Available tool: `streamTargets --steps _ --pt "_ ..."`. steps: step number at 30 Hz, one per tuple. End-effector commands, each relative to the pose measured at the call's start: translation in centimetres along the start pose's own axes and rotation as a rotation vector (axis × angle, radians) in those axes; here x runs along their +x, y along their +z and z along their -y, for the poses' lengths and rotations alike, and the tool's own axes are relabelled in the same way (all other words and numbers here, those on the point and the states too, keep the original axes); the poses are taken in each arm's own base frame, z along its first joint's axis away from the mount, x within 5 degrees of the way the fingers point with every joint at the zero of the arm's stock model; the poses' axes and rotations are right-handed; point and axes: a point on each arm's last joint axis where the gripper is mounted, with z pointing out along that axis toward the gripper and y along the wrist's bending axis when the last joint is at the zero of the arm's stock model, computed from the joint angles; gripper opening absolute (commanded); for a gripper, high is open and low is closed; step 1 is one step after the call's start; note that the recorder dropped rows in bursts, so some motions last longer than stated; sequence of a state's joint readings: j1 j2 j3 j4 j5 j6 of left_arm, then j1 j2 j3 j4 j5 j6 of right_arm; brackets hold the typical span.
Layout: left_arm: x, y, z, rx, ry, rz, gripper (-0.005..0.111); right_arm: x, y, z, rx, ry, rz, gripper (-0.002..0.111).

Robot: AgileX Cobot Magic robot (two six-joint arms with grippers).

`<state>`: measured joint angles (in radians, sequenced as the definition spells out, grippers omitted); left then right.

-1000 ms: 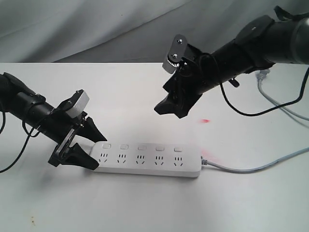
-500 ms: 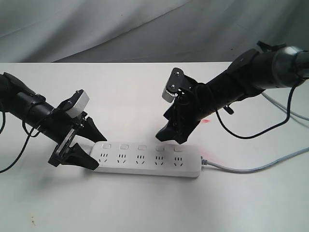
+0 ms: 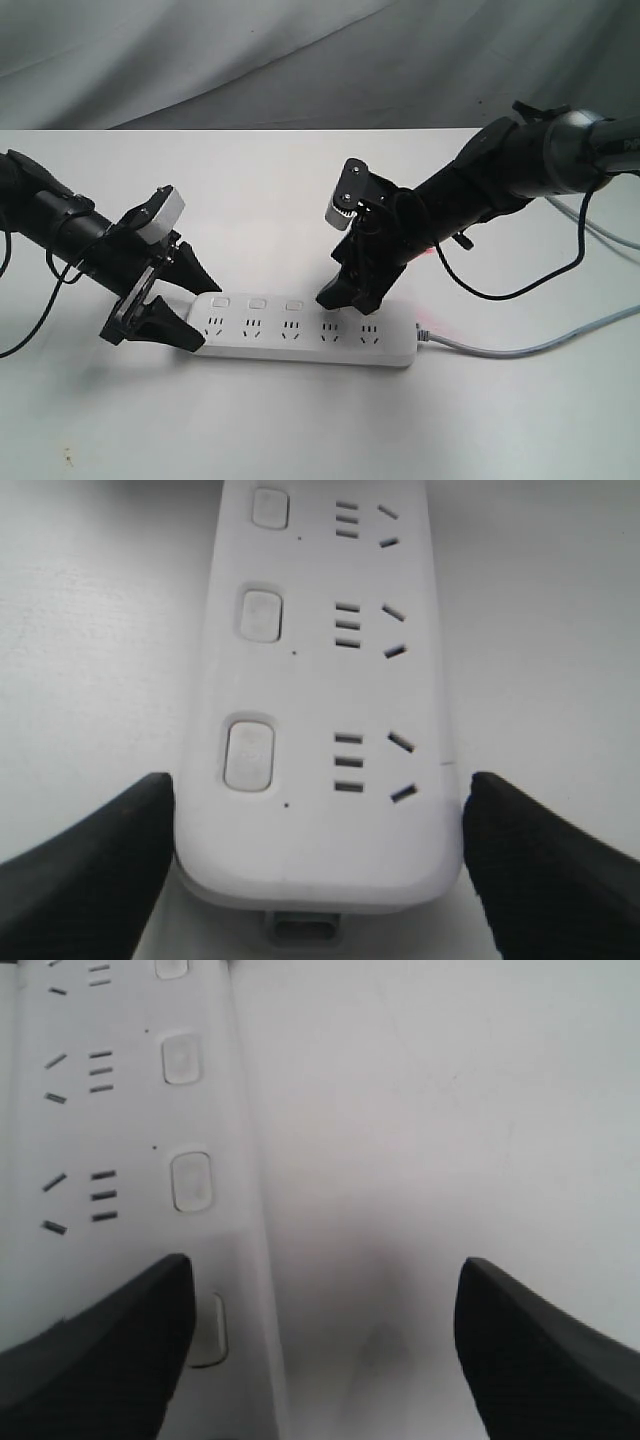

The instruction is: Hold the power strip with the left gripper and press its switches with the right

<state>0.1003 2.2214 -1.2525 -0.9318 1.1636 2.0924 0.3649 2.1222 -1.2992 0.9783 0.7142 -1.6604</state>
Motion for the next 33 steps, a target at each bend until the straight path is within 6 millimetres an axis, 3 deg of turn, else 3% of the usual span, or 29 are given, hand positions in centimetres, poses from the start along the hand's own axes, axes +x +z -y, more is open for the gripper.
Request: streamTargets --steps 1,24,27,33 --pt "0.9 0.3 -0.2 -0.011 0.003 -0.048 0.049 0.4 0.1 0.1 0.021 -0.029 -0.03 0.067" --pt "0.9 0.3 -0.2 -0.011 0.003 -0.048 0.049 1.5 1.4 -0.6 0.071 -0.07 -0.116 0.067" --pt "0.9 0.3 -0.2 -0.011 0.003 -0.048 0.049 -0.1 -0.1 -0.7 0.105 -0.072 -0.052 0.067" --pt "0.9 0.3 -0.2 -0.011 0.003 -0.048 0.049 -2.5 -5.7 -0.3 0.2 -0.098 0.046 0.067"
